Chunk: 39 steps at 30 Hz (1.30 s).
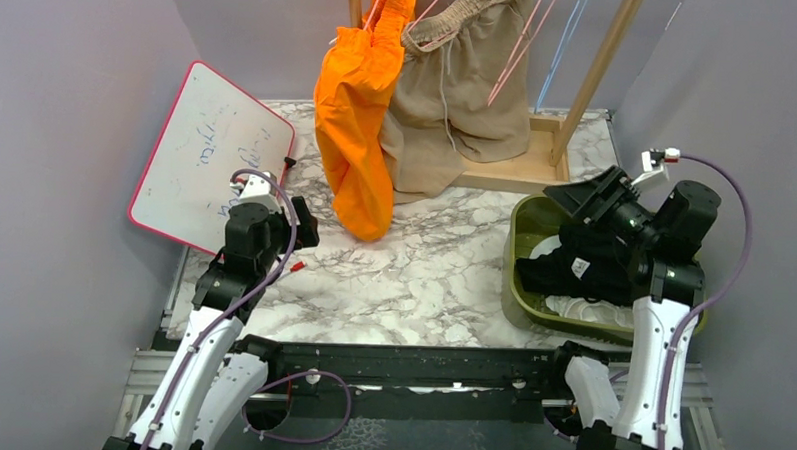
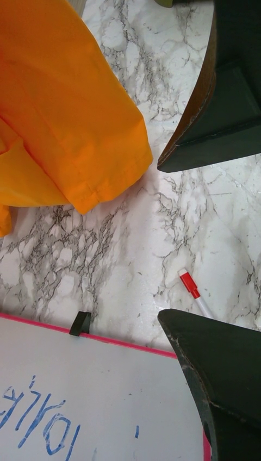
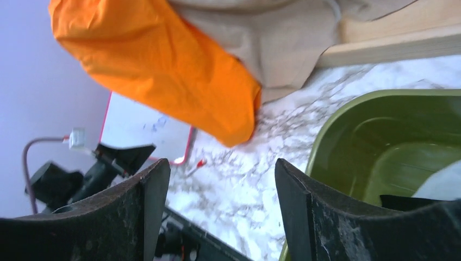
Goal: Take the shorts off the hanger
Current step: Place the shorts in the basket, then pick up the hanger from the clothes rod.
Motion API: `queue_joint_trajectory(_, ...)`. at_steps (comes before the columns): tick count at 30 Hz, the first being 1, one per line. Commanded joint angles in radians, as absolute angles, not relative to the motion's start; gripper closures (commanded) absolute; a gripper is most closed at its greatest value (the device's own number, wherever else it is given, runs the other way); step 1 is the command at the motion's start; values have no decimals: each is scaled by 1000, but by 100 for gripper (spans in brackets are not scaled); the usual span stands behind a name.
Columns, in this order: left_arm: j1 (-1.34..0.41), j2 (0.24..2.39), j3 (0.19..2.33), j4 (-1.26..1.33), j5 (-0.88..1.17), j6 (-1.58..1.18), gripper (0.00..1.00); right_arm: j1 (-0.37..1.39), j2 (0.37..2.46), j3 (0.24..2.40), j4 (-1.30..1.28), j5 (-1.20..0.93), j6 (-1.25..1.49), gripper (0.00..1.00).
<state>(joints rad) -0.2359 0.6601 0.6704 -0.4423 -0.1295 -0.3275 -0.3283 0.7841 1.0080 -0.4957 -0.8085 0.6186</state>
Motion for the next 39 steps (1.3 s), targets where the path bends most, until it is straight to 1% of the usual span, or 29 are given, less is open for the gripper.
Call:
queue_joint_trajectory(1,-238,677,663,-410,-152,-312,1,-238,843,1002,-524,-957,534,29)
queue_joint_trajectory(3,-238,694,667,-410,-153,-309,1,-130,861,987,-535,-869,503,29)
queue_joint_trajectory(6,-238,713,671,-410,-167,-307,1,123,918,949,-485,-690,509,30)
queue_joint_trajectory(9,-238,725,673,-410,-193,-304,1,447,994,964,-432,-343,523,30)
queue_joint_trajectory(11,-238,728,674,-410,-210,-301,1,631,1037,993,-399,-106,517,30)
queue_joint_trajectory(13,-237,727,672,-410,-220,-299,1,749,1094,1042,-384,78,508,30)
queue_joint_trajectory(14,-238,722,671,-410,-221,-299,1,784,1123,1069,-376,131,494,30)
queue_joint_trajectory(17,-238,719,669,-410,-247,-296,1,860,1191,1158,-349,298,441,30)
queue_joint_trajectory(19,-238,717,668,-415,-263,-294,1,879,1225,1208,-306,354,401,31)
queue_joint_trajectory(24,-238,702,666,-435,-307,-303,1,884,1354,1340,-193,342,309,32)
queue_joint_trajectory(28,-238,699,667,-434,-316,-304,1,884,1481,1471,-166,419,256,32)
queue_joint_trajectory(31,-238,715,668,-430,-302,-300,1,883,1545,1559,-157,484,208,26)
queue_joint_trajectory(34,-238,743,673,-423,-283,-296,1,879,1601,1644,-159,625,189,17)
queue_joint_trajectory(39,-238,759,683,-431,-272,-291,1,812,1746,1894,-289,570,192,15)
